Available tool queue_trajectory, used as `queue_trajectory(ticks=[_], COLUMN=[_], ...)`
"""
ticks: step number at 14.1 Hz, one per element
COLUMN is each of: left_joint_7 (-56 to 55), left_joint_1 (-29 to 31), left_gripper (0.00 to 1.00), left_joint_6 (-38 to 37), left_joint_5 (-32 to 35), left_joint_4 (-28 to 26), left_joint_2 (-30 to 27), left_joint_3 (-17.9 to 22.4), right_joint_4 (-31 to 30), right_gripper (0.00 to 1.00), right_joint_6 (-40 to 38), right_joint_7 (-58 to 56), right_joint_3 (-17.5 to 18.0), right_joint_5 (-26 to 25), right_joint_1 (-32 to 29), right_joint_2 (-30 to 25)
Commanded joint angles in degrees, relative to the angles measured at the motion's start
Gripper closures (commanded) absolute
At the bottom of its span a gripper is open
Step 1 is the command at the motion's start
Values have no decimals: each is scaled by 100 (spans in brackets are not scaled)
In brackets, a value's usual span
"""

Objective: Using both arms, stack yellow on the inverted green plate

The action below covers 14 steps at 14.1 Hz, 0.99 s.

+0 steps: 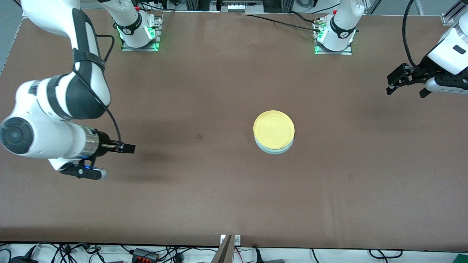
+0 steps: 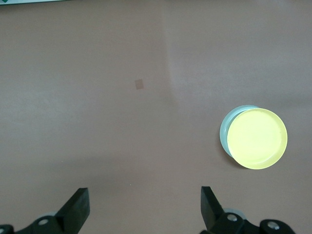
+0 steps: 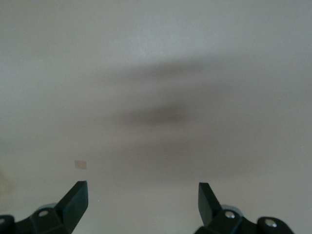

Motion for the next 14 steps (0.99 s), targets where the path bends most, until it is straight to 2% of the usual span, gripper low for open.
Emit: queue_trajectory(ticks=[1, 3, 4, 5, 8, 10, 13, 14], left_joint_7=[36, 36, 27, 27, 27, 27, 36, 36], left_joint_1=[-22, -22, -22, -22, -22, -22, -22, -22], left_gripper=[0, 0, 0, 0, 0, 0, 0, 0], left_joint_6=[-109, -109, -109, -109, -109, -109, -109, -109], left_joint_5=[103, 103, 103, 103, 111, 112, 103, 111], left_joint_4=[127, 127, 136, 136, 136, 136, 136, 136], left_joint_2=[53, 53, 62, 62, 62, 62, 62, 62], left_joint_3=[0, 0, 0, 0, 0, 0, 0, 0], right_joint_4=[-95, -340, -568, -736, -869, -1271, -2291, -2328], right_gripper=[0, 0, 0, 0, 0, 0, 0, 0], right_joint_6=[-83, -83, -31, 13, 75, 319, 979, 954], right_joint_7=[-538, -1066, -1155, -1208, -1218, -1226, -1532, -1630], right_joint_3=[-57, -31, 21, 222, 1275, 1533, 2015, 2034], right_joint_5=[-68, -94, -303, -583, -1077, -1323, -1439, -1456], right_joint_1=[-202, -509, -615, -755, -1667, -1916, -2424, -2453], right_joint_2=[-560, -832, -1052, -1280, -1563, -1869, -2546, -2574])
